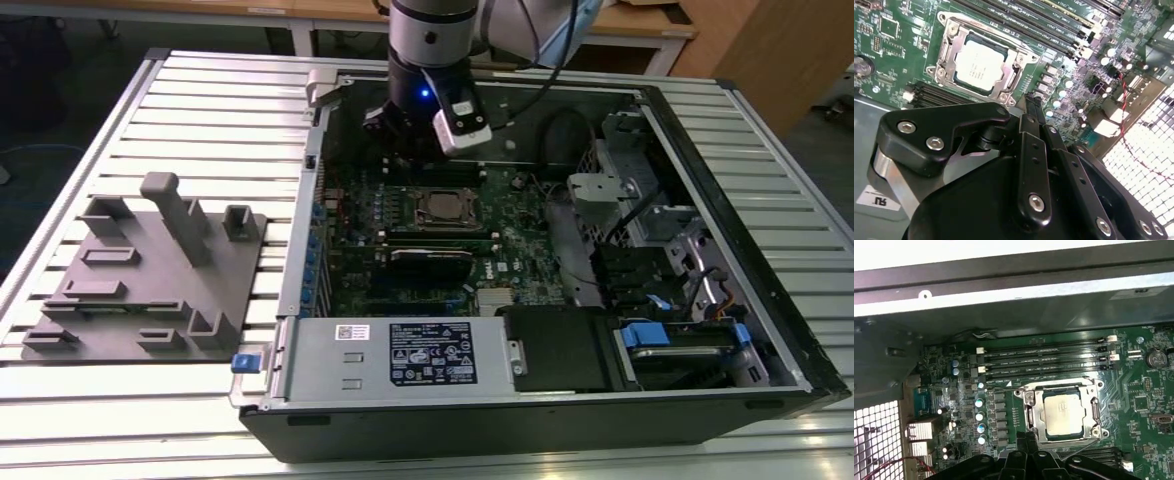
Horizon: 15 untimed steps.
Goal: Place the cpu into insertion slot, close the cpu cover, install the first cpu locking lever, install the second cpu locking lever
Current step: 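Install the first cpu locking lever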
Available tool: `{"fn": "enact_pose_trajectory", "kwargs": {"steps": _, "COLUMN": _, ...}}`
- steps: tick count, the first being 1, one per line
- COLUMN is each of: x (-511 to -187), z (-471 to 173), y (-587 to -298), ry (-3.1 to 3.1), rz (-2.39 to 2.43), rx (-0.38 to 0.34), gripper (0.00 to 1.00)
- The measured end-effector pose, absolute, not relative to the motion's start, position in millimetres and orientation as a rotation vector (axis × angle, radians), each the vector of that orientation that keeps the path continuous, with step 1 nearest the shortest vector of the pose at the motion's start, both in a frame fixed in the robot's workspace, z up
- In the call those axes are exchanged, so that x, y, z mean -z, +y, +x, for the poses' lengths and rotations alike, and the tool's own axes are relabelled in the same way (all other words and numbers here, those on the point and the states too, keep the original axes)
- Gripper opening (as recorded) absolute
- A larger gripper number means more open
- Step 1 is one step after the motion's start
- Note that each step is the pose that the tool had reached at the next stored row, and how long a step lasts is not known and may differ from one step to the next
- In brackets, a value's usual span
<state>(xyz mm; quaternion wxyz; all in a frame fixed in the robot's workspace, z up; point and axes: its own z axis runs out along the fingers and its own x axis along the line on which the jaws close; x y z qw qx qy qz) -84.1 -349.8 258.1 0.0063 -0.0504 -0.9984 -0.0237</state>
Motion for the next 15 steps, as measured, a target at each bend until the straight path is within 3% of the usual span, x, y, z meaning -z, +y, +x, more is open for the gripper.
{"fn": "enact_pose_trajectory", "kwargs": {"steps": 15, "x": -255, "z": -103, "y": -350, "ry": -3.141, "rz": -0.095, "rx": 0.075, "gripper": 0.11}}
